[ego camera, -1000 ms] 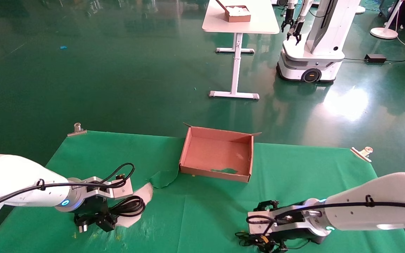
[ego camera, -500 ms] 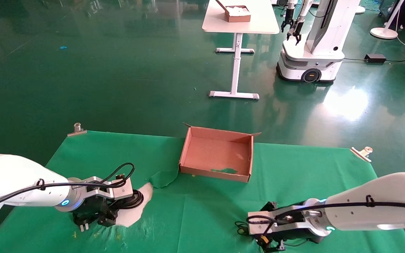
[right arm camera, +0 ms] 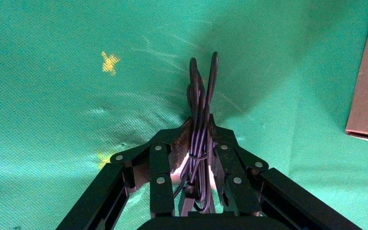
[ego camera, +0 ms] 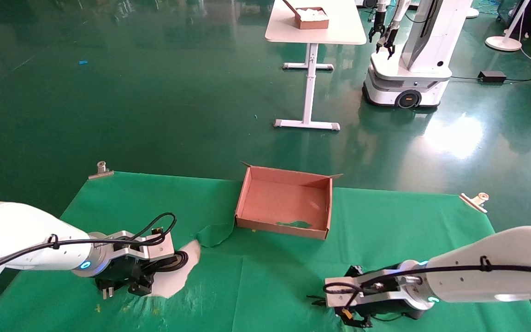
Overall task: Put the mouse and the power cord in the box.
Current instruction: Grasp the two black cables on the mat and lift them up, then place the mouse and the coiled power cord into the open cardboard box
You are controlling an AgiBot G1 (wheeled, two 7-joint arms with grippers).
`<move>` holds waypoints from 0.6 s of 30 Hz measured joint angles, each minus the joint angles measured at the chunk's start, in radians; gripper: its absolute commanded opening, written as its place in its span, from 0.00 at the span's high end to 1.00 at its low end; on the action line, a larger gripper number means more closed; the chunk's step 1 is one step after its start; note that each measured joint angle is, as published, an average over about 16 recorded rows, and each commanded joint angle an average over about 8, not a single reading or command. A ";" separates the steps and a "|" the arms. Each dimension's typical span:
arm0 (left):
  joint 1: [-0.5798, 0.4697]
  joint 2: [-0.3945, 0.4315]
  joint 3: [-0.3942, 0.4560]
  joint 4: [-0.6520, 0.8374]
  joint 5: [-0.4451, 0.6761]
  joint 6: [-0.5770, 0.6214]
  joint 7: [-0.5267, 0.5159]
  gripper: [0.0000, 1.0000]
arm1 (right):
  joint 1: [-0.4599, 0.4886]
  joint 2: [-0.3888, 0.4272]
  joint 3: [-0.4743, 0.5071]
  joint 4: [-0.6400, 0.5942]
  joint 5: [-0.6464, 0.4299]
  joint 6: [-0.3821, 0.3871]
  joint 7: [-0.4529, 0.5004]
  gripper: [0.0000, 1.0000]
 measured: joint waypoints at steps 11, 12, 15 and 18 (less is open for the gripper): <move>-0.057 -0.054 -0.049 -0.072 -0.098 0.090 0.018 1.00 | 0.017 0.015 0.011 0.006 0.004 0.003 0.006 1.00; -0.064 -0.062 -0.057 -0.087 -0.114 0.103 0.018 1.00 | 0.022 0.019 0.014 0.008 0.005 0.004 0.008 1.00; -0.091 -0.082 -0.084 -0.135 -0.167 0.141 0.017 1.00 | 0.043 0.033 0.026 0.014 0.007 0.010 0.012 1.00; -0.116 -0.093 -0.112 -0.189 -0.221 0.170 0.015 1.00 | 0.071 0.050 0.041 0.019 0.008 0.021 0.017 1.00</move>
